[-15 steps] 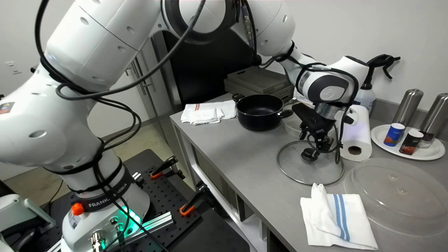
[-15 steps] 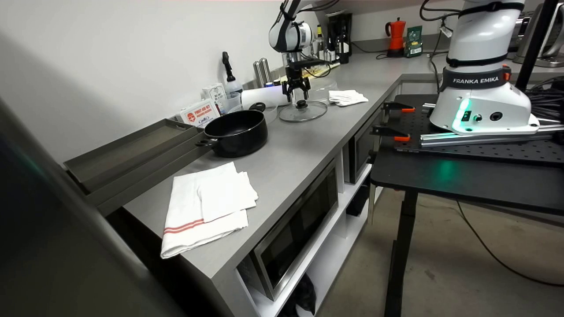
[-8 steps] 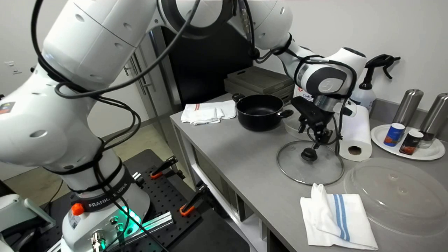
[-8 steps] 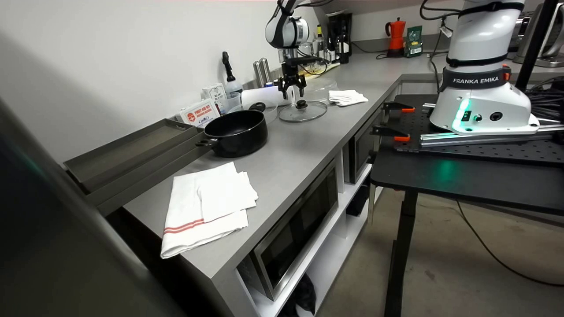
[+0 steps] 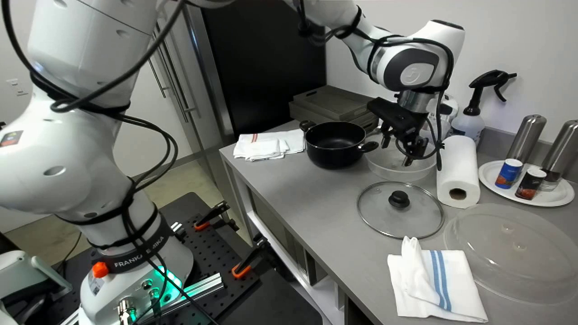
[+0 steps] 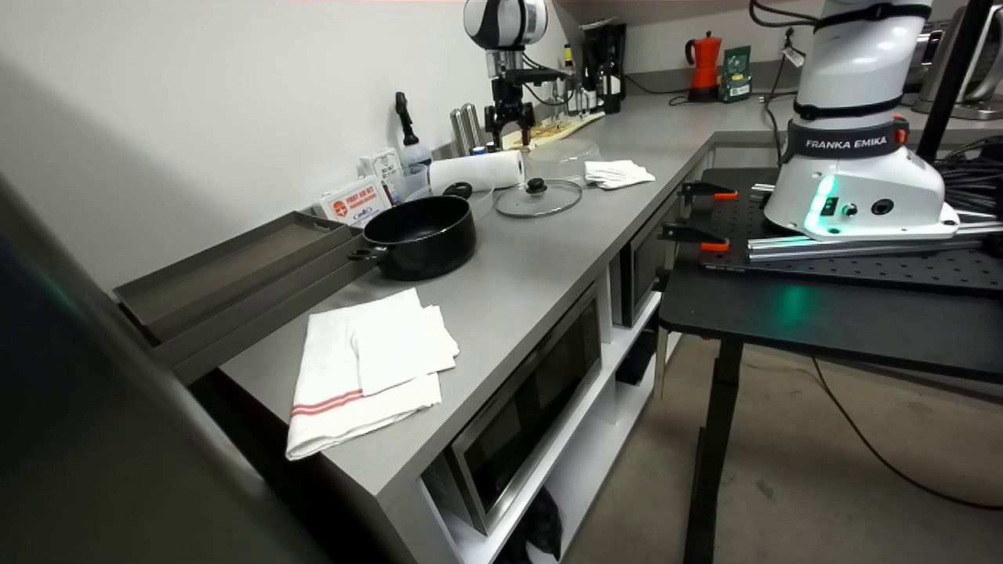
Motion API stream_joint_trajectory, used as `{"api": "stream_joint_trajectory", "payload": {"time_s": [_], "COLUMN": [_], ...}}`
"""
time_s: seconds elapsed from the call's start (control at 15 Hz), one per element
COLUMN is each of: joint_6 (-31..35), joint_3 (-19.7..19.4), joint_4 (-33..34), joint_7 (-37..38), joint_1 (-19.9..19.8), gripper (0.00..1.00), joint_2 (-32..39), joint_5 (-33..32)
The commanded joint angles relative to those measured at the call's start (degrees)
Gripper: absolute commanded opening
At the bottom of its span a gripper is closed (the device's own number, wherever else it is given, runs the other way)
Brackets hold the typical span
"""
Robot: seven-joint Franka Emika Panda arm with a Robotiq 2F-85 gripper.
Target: Remove the lid from the pot
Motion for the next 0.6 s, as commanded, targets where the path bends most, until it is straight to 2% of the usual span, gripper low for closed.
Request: {"api": "stream_joint_trajectory", "payload": {"time_s": [0.0,0.07,0.13,0.27,0.53], "joint_6": [3.6,4.1,1.5,1.4,1.6], "joint_3": [0.0,0.4,-0.4,-0.6,-0.6], "joint_4": [-12.5,-15.3,-6.6,-8.0,-7.5], "joint_7": [-4.4,-6.0,-3.2,-3.5,-3.5], "joint_1": [0.5,0.4,0.6,0.7,0.6], "gripper": [1.0,1.0,1.0,1.0,1.0], "joint_2": [-11.7,-14.6,-7.0,-9.0,-7.4], "joint_5": [-0.2,0.5,0.3,0.4,0.3]}}
